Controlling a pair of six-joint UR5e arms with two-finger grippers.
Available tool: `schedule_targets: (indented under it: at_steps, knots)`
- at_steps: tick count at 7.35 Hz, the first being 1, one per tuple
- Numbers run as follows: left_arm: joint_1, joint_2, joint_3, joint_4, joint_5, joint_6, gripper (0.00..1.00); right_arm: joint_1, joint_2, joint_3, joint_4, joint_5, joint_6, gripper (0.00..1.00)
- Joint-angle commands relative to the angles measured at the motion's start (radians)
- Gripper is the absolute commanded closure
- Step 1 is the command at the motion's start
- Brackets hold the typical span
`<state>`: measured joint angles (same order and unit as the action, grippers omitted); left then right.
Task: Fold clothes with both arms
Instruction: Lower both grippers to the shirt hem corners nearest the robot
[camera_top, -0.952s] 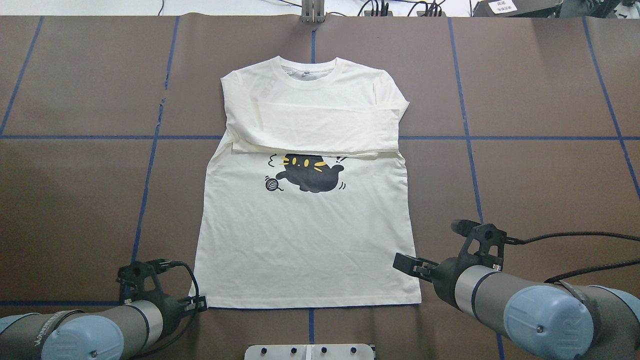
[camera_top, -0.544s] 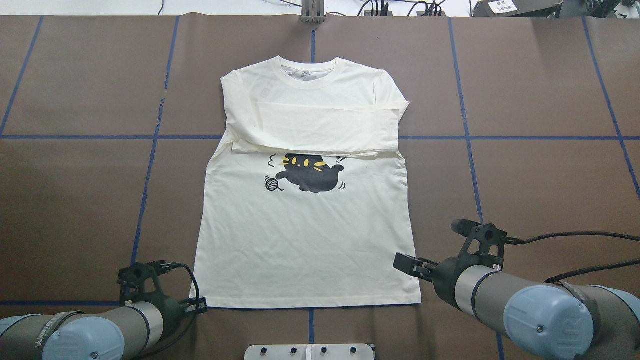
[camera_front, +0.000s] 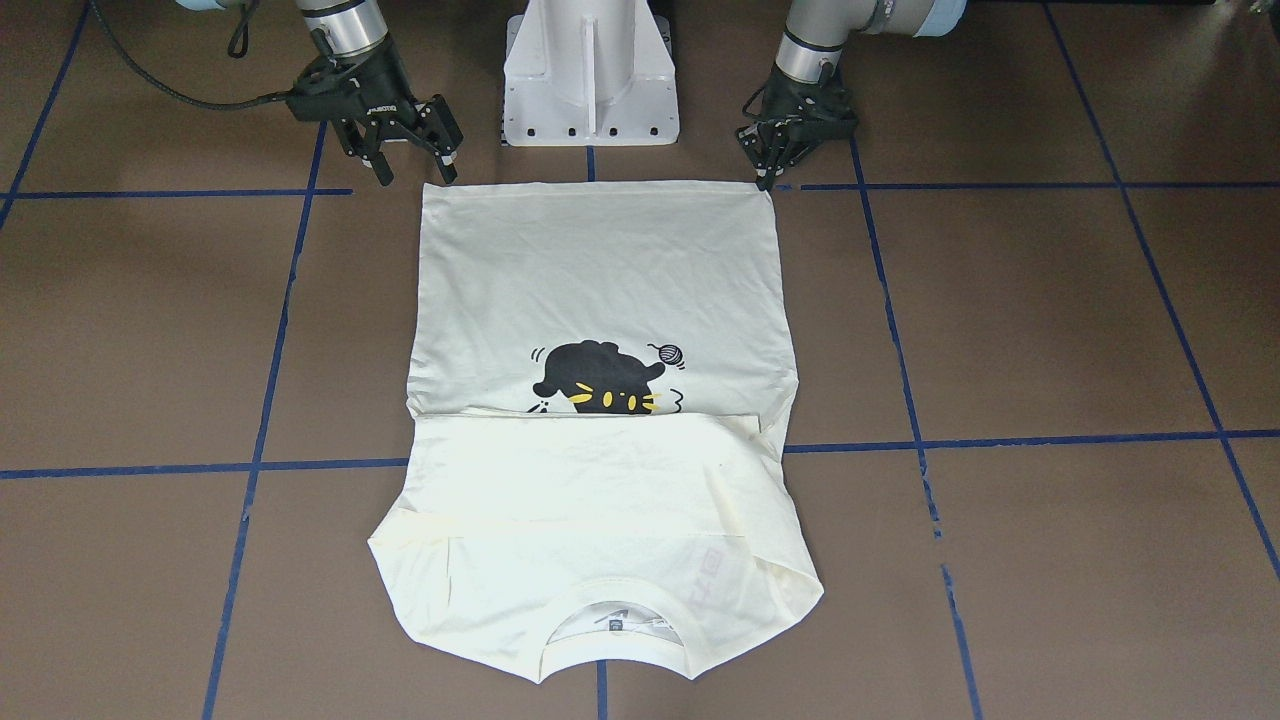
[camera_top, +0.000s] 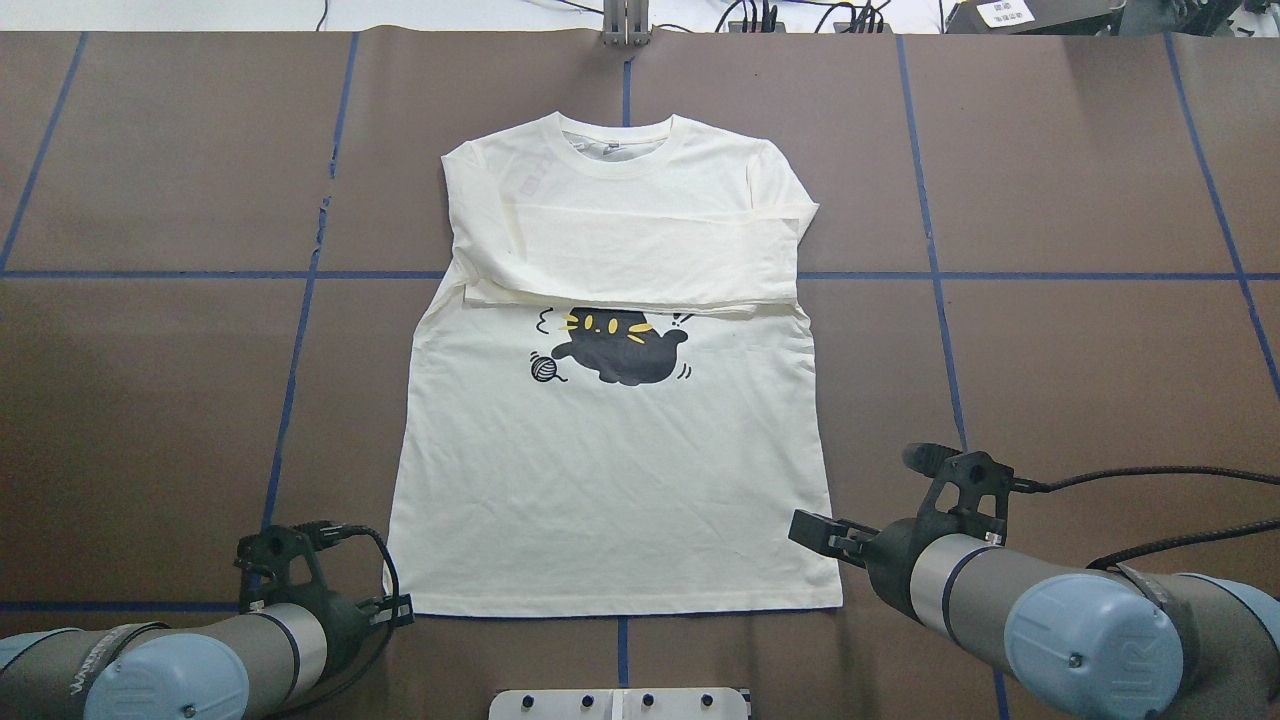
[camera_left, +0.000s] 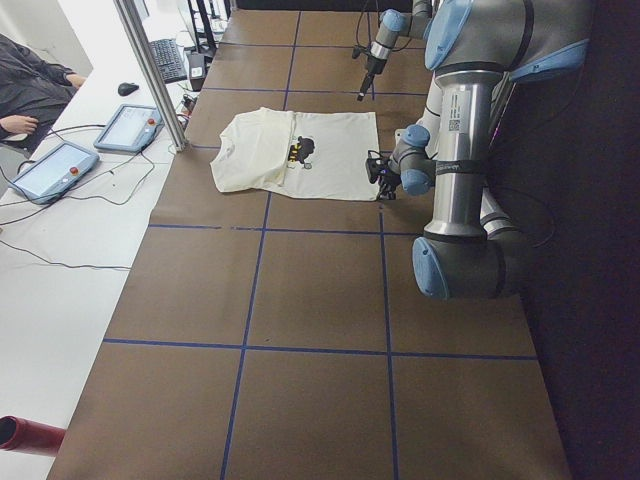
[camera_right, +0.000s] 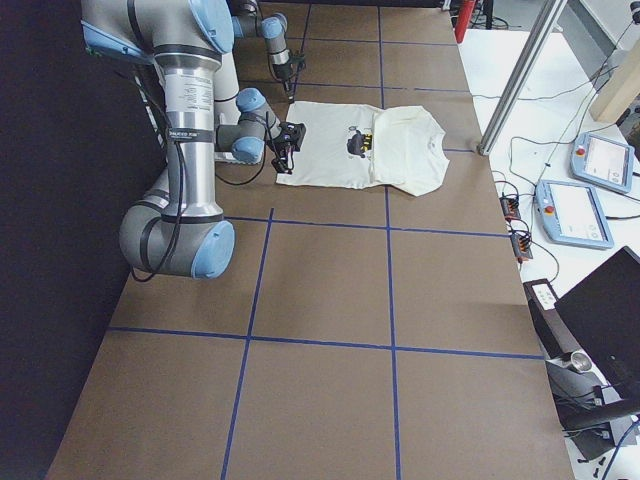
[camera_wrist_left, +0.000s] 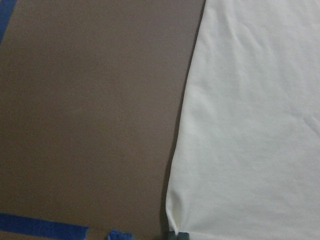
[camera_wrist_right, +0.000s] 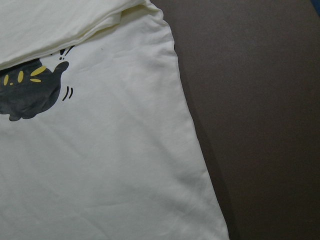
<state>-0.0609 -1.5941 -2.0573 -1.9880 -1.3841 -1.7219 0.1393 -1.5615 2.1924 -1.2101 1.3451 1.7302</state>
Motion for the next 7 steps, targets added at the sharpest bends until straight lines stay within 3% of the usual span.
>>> schedule_targets:
  at_steps: [1, 2, 3, 5, 7]
  knots:
    - [0.000, -0.004, -0.007, 0.000, -0.003, 0.002, 1.00, -0.039, 0.004, 0.000, -0.031, -0.007, 0.129, 0.24]
    - [0.000, -0.006, -0.007, 0.000, -0.004, 0.004, 1.00, -0.082, 0.011, -0.002, -0.098, -0.062, 0.213, 0.37]
    - [0.000, -0.012, -0.010, 0.000, -0.004, 0.004, 1.00, -0.102, 0.008, -0.019, -0.120, -0.084, 0.270, 0.43]
    - [0.000, -0.023, -0.012, 0.000, -0.006, 0.004, 1.00, -0.118, 0.015, -0.083, -0.118, -0.104, 0.273, 0.43]
    - [0.000, -0.023, -0.012, -0.002, -0.007, 0.004, 1.00, -0.133, 0.015, -0.083, -0.118, -0.113, 0.273, 0.42]
